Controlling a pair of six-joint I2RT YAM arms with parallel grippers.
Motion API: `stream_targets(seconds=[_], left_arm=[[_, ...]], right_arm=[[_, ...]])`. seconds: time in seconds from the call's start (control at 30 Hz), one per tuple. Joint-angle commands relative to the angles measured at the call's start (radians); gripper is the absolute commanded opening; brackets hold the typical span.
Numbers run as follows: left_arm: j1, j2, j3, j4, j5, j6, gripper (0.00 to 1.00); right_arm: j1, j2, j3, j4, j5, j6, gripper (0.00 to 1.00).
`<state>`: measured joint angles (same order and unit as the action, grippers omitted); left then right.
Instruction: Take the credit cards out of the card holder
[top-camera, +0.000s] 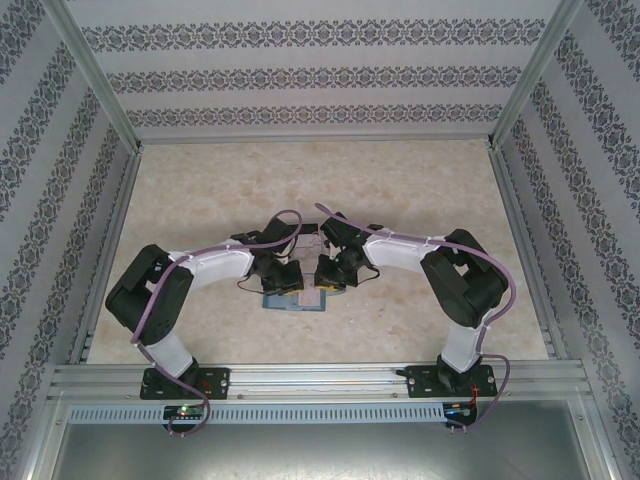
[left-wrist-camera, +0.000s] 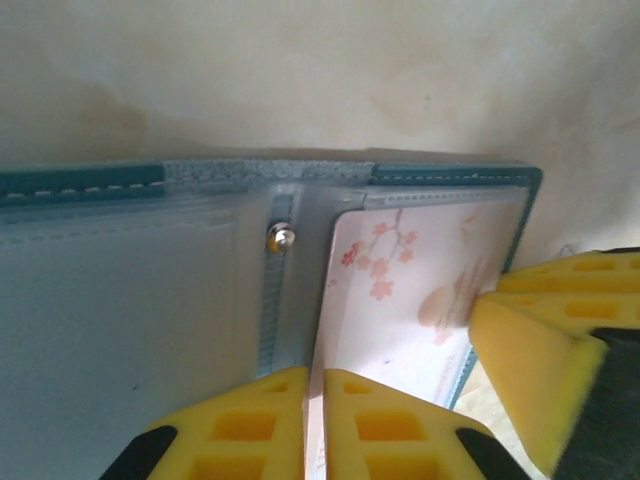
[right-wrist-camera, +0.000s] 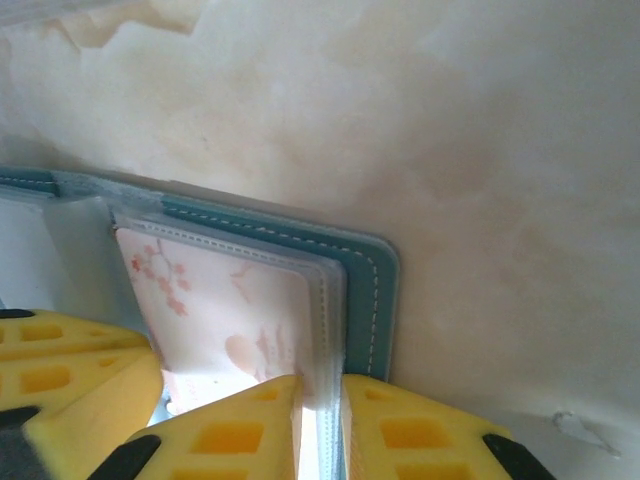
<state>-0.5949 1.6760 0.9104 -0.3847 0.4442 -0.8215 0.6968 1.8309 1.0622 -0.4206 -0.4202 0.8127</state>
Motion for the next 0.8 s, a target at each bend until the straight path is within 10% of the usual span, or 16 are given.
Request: stream_targets(seconds=[0.0, 0.77], left_arm=[[0.021, -0.036, -0.031, 0.059, 0.017, -0.024, 0.15], [0.03, -0.002, -0.021, -0.027, -0.039, 0.028, 0.14]], right_arm=[[0.007, 0.026, -0.012, -0.015, 0.007, -0.01, 0.18], [-0.006, 0.034, -0.005, -0.038, 0.01, -0.032, 0.17]])
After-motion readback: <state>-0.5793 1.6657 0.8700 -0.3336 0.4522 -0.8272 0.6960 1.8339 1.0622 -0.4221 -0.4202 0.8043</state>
